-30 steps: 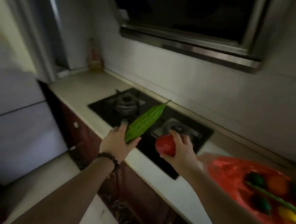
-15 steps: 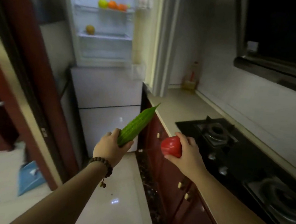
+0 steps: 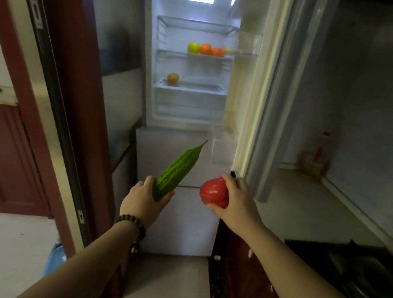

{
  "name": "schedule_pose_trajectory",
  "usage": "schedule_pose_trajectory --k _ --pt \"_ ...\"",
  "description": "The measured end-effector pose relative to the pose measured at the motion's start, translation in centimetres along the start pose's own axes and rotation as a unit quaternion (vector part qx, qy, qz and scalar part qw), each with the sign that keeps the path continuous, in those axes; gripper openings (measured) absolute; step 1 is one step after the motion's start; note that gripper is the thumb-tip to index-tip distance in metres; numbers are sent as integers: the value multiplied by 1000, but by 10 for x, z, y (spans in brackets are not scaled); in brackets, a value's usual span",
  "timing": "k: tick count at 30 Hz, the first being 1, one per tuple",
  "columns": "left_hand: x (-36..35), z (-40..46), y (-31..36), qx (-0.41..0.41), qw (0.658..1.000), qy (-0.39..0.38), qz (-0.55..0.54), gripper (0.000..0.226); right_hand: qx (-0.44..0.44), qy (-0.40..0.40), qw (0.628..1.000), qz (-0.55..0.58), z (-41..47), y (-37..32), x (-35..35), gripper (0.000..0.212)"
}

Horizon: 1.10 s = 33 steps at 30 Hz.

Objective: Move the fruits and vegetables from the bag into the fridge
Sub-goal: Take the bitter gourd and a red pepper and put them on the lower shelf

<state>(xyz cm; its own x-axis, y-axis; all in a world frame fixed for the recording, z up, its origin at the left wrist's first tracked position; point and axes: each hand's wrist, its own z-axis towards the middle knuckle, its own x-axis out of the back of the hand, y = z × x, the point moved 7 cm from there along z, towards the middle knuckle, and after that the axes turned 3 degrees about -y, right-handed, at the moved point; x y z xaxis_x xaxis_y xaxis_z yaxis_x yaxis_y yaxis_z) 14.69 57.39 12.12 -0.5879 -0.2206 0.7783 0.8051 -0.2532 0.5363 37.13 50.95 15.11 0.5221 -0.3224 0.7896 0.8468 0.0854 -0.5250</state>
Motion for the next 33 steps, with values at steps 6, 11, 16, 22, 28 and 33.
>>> schedule_pose_trajectory --k 6,11,16,22,28,33 --pt "23 71 -20 34 998 50 15 47 81 -24 996 -12 100 -30 -26 83" --pt "37 121 -44 50 995 83 26 47 121 -49 989 -71 176 -50 -62 83" --pt "32 172 -61 26 997 76 9 43 117 -24 980 -161 224 -54 -84 78" --pt "9 240 -65 -15 999 35 -16 45 81 22 962 -259 234 -48 -94 78" --pt "-8 290 -60 -62 998 7 -31 42 -2 72 947 -312 233 -29 -78 80" --pt "-24 313 -59 -88 995 -13 -46 42 -51 81 942 -322 232 -9 -66 77"
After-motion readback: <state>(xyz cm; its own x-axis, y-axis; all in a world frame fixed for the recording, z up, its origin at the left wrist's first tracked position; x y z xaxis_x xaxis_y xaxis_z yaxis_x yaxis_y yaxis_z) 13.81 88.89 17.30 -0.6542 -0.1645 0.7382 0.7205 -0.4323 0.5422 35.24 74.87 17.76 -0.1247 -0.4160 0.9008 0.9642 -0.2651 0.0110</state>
